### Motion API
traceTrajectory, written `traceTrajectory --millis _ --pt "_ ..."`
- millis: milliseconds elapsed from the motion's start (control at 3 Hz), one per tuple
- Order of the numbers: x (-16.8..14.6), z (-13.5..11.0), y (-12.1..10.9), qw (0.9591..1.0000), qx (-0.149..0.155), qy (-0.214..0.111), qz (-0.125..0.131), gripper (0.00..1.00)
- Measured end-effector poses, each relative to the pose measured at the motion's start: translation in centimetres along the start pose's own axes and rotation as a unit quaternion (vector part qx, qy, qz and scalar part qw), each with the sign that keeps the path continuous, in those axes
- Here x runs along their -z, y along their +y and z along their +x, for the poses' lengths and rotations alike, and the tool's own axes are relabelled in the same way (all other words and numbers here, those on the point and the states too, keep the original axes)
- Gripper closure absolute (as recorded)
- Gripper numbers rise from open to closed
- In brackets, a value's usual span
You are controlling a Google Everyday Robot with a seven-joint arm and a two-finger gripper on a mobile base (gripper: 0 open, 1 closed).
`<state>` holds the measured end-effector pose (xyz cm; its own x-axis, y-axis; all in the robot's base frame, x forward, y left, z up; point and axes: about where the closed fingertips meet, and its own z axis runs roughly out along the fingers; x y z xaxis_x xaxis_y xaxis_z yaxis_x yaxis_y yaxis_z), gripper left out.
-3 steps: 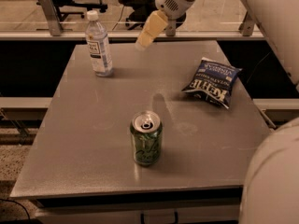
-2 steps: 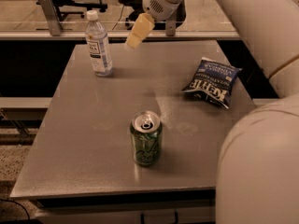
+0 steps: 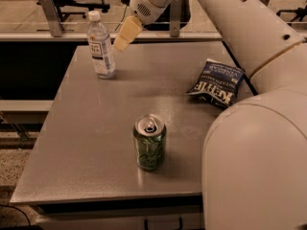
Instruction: Knock blue plastic bottle over
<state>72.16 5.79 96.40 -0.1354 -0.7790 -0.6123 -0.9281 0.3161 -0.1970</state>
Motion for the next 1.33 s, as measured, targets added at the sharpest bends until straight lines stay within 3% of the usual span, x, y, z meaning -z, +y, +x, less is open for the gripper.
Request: traceTrajectory --millis 667,1333 --pt "-3.2 -3.4 1.9 0.9965 0.051 -0.038 -0.054 0.00" --pt "-5.2 -4.7 2.4 0.9939 0.066 -0.046 -0.076 0.00"
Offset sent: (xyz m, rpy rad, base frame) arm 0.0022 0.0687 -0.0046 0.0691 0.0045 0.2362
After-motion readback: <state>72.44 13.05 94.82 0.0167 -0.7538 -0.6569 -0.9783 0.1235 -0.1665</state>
